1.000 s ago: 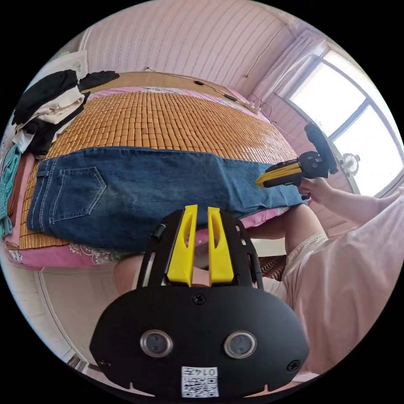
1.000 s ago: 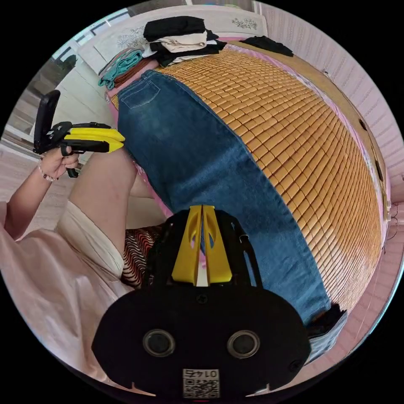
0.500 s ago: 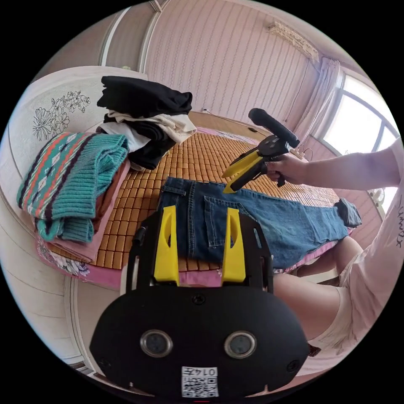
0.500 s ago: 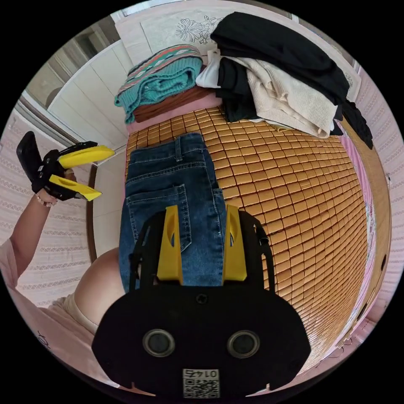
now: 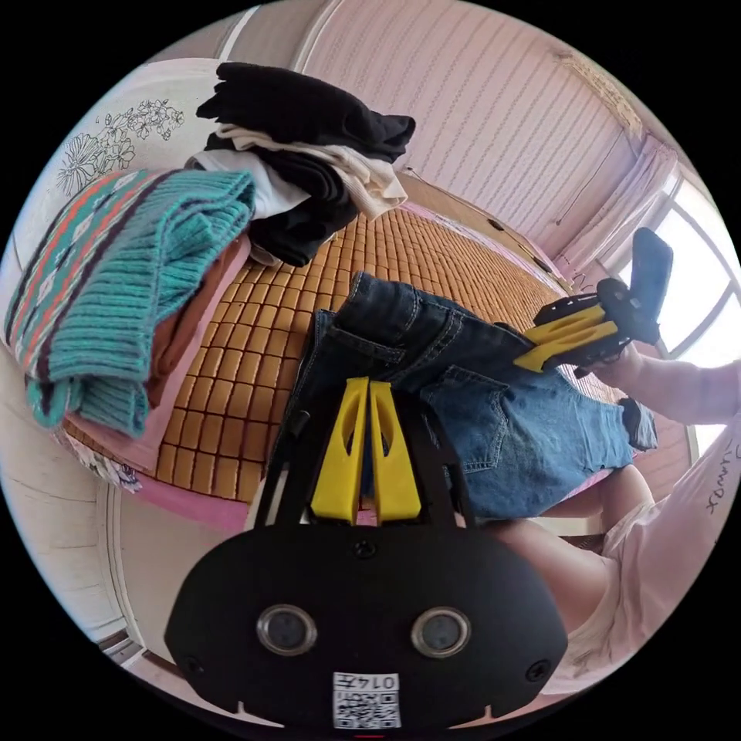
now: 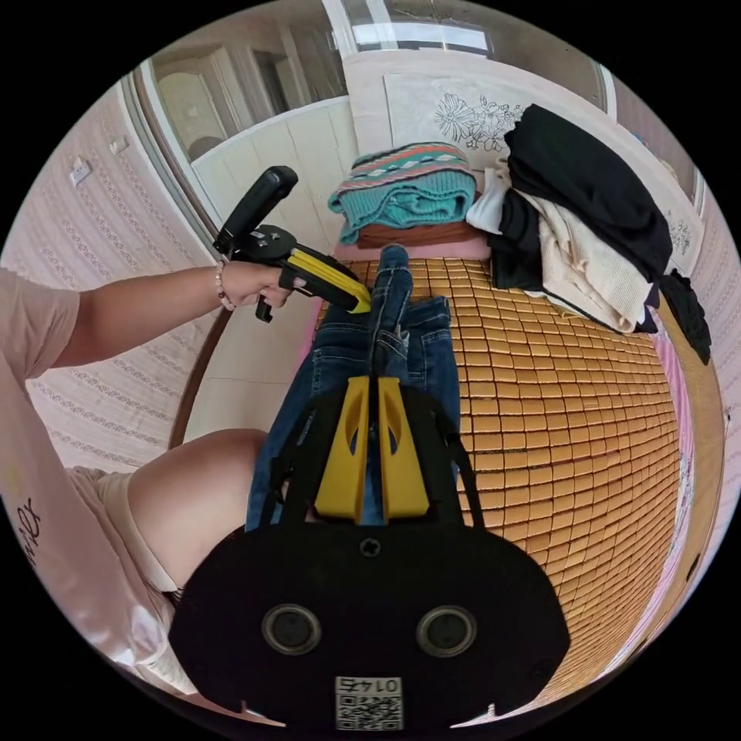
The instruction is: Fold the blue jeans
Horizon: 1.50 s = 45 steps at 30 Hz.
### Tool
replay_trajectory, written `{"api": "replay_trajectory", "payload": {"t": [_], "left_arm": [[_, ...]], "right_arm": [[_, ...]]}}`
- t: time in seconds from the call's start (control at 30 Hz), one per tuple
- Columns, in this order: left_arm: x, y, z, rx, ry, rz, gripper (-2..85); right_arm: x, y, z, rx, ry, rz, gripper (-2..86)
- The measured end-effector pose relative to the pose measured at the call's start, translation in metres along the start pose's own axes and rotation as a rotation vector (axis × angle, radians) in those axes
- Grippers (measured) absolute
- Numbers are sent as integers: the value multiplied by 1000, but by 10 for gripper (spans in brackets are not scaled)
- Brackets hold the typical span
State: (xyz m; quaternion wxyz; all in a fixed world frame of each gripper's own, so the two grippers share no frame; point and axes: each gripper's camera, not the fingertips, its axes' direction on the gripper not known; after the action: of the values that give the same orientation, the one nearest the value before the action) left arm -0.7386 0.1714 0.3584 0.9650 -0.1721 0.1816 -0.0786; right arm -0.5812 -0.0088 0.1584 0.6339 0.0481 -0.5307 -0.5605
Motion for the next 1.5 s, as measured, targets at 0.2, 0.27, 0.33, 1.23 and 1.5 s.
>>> {"api": "replay_trajectory", "payload": {"t": [0.2,0.27,0.33,1.23,1.5], "left_arm": [[29,8,-15,-37,-140,-50,-10],[41,12,-17,-56,-196,-52,-10],[61,17,-20,-63,-191,-25,-10],[500,70,164,-415,44,745,-10],[529,73,187,-524,58,876,-10]], "right_arm": [[79,-18,39,-164,47,222,58],[110,-3,35,-235,85,347,62],[117,22,3,-148,101,416,44],[92,277,-97,-619,221,622,-4],[103,328,-139,-661,132,691,-4]]}}
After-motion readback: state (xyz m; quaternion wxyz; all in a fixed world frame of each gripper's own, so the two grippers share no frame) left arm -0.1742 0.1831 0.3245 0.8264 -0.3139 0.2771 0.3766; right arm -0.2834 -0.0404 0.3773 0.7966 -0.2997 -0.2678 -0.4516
